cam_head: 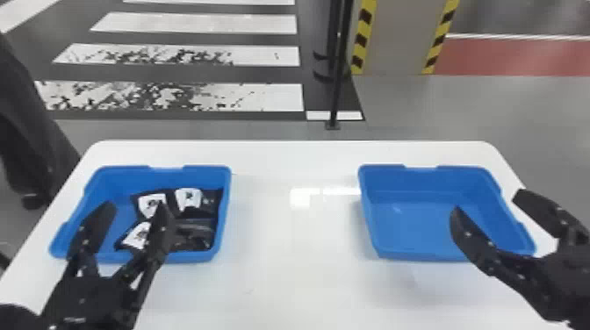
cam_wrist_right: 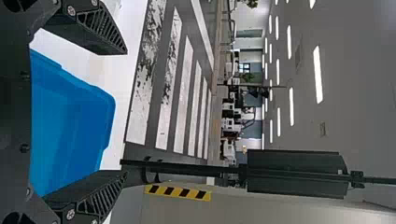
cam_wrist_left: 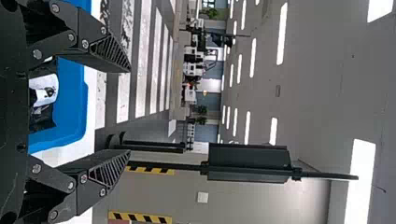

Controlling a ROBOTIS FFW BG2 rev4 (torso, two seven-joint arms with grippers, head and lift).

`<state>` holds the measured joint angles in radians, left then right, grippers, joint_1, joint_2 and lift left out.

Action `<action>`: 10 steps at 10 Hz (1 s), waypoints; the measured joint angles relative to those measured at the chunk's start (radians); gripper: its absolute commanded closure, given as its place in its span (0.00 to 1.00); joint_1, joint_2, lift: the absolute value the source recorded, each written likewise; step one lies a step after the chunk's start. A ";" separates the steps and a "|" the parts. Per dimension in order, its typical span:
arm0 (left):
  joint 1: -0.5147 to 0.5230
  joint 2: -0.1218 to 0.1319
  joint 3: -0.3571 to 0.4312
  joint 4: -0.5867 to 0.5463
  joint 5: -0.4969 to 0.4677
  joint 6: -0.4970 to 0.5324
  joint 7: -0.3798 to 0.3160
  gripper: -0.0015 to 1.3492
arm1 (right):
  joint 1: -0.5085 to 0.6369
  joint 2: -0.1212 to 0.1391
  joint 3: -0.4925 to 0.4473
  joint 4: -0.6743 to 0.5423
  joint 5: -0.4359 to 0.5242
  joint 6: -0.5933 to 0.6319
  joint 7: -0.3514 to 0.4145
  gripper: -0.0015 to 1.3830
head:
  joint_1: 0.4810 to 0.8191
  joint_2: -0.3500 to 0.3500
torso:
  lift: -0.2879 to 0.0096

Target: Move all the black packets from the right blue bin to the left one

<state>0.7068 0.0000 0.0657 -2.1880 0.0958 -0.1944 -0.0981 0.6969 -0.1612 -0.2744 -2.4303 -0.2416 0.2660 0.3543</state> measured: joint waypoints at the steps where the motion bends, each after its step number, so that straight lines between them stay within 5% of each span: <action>1: 0.000 0.000 -0.001 0.000 0.001 -0.001 0.000 0.34 | 0.000 0.000 0.000 0.001 -0.002 -0.002 0.000 0.09 | 0.63 0.47 | 0.50; 10: 0.002 0.000 -0.008 0.000 0.023 0.014 0.000 0.34 | 0.006 0.002 -0.001 0.006 -0.026 -0.010 -0.012 0.10 | 0.63 0.46 | 0.50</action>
<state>0.7090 0.0000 0.0573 -2.1880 0.1193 -0.1808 -0.0981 0.7029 -0.1596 -0.2751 -2.4241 -0.2680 0.2559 0.3426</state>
